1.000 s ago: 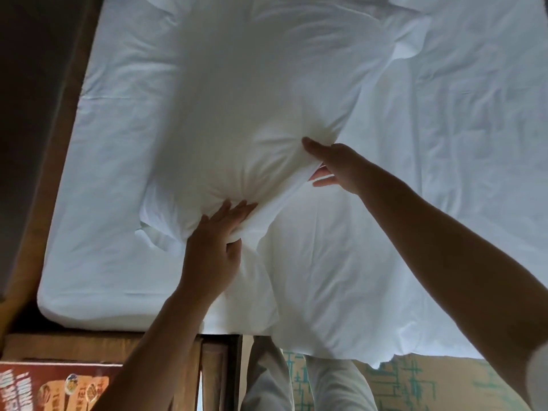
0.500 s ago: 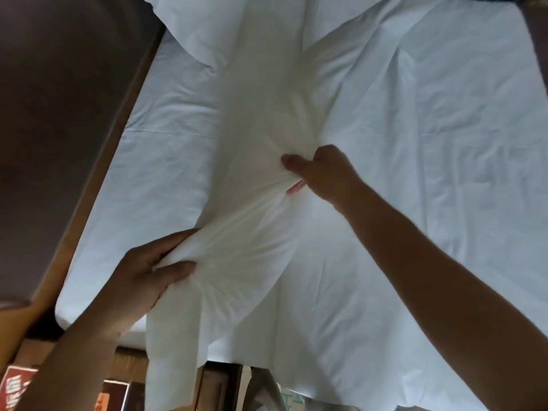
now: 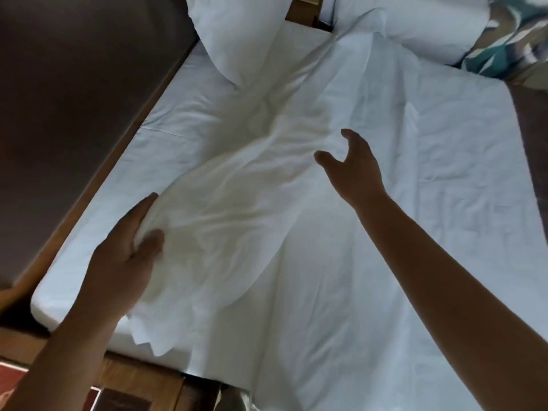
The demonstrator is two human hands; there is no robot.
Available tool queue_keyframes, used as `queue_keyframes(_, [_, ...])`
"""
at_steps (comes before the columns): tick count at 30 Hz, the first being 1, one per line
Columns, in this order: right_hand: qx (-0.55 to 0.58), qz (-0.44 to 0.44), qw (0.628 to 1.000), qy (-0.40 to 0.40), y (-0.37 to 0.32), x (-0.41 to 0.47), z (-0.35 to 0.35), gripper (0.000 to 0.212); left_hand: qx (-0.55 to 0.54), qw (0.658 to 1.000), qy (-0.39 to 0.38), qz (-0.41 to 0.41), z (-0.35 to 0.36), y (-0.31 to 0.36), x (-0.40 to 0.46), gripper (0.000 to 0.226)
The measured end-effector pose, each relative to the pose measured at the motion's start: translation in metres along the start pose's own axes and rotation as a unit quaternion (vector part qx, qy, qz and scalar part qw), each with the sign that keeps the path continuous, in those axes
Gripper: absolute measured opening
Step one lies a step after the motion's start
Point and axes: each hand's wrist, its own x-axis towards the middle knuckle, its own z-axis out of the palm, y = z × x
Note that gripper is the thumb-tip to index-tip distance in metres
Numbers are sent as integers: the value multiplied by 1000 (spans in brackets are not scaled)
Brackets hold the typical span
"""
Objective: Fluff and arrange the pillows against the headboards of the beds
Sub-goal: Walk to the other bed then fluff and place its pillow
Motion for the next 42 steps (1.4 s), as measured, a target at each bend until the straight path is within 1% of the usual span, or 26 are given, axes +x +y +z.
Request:
queue_keyframes(1, [-16,-39,999,9,-9,3,5,76,18,1000,10,1,3,-1,-4,57])
queue_keyframes(3, [-51,-136,989,20,-30,9,21,73,62,998,30,3,13,-2,-15,84])
queue_keyframes(4, [-74,-192,978,20,-42,11,31,71,74,996,45,5,18,-1,-21,94])
queue_keyframes(5, [-100,-241,965,13,-52,13,42,69,78,995,61,10,25,-2,-25,99])
queue_keyframes(7, [-161,-307,938,-15,-65,19,64,64,77,993,91,18,38,-9,-32,99])
queue_keyframes(9, [-225,-317,920,-49,-67,24,80,58,70,990,122,21,50,-17,-34,95])
queue_keyframes(10, [-250,-305,917,-58,-64,27,85,54,65,988,135,27,55,-21,-36,93])
queue_keyframes(12, [-277,-278,919,-40,-56,26,89,45,57,984,162,47,63,-28,-41,90])
queue_keyframes(14, [-299,-272,914,-21,-49,21,87,42,49,971,229,49,69,-33,-50,95])
queue_keyframes(16, [-309,-262,914,-23,-42,16,79,43,15,956,292,30,77,-33,-58,102])
queue_keyframes(17, [-311,-256,915,-26,-39,16,74,43,-10,952,304,21,81,-29,-62,105])
queue_keyframes(19, [-312,-245,917,-34,-33,17,62,41,-42,952,301,18,90,-16,-62,108])
queue_keyframes(22, [-245,-206,946,-46,-27,27,39,34,-50,955,292,2,99,9,-51,109])
queue_keyframes(24, [-174,-164,969,-58,-23,40,21,32,-35,960,278,-19,101,19,-42,100])
queue_keyframes(26, [-69,-111,988,-78,-23,54,7,28,-15,962,272,-26,104,22,-38,87])
queue_keyframes(27, [-30,-90,993,-75,-25,61,3,32,-11,962,272,-29,105,22,-38,84])
queue_keyframes(29, [26,-42,998,-50,-28,80,-2,52,-12,963,265,-45,105,22,-40,86])
queue_keyframes(31, [79,26,996,-34,-31,104,-4,73,-5,965,255,-58,105,21,-42,85])
queue_keyframes(33, [147,102,983,-44,-36,127,-3,83,-2,965,257,-55,107,21,-44,80])
queue_keyframes(34, [166,123,977,-58,-39,134,0,85,-5,965,257,-51,109,21,-46,77])
queue_keyframes(36, [162,139,973,-84,-46,143,12,92,-27,966,250,-59,117,21,-51,79])
queue_keyframes(38, [125,142,978,-91,-50,147,25,101,-49,969,236,-57,124,20,-56,93])
queue_keyframes(40, [79,141,981,-104,-48,153,39,109,-35,972,230,-36,130,13,-60,103])
queue_keyframes(41, [63,147,981,-109,-44,155,45,110,-29,972,231,-45,131,9,-61,107])
queue_keyframes(42, [60,156,979,-114,-40,156,50,105,-30,970,231,-69,130,7,-61,110])
